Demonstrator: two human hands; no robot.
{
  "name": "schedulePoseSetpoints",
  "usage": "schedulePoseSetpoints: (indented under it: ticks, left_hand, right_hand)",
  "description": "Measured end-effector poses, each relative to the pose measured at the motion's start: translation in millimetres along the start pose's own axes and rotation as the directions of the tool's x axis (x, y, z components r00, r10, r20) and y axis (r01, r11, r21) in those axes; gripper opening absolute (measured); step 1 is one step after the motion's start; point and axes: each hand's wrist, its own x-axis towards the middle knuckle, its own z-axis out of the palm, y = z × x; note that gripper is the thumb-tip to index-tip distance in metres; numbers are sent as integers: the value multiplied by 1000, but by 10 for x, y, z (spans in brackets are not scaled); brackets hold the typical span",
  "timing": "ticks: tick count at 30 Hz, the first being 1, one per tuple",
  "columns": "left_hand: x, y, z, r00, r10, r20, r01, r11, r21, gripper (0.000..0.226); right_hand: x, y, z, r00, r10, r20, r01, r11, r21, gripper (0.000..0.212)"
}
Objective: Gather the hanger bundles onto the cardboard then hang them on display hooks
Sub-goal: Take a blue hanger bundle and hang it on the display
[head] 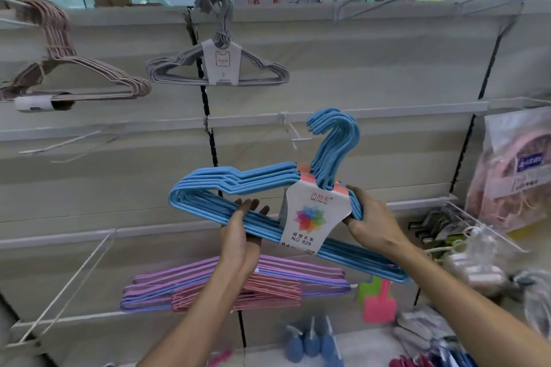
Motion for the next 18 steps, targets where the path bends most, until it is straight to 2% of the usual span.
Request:
schedulePoseSetpoints:
  ticks: [6, 9, 18]
  left_hand:
    - [237, -81, -22, 994, -108, -4, 106, 980, -166, 13]
    - [334, -168, 29, 992, -114, -47, 101, 968, -228, 7]
    - [712, -336, 176, 988, -103, -114, 51, 919, -392, 6]
  right_hand:
    - [241, 131, 28, 1000, 13, 23, -11, 996, -87, 54]
    - [439, 192, -20, 999, -6, 48, 13, 990, -137, 55]
    - [1071, 345, -69, 987, -115, 116, 137, 971, -197, 60]
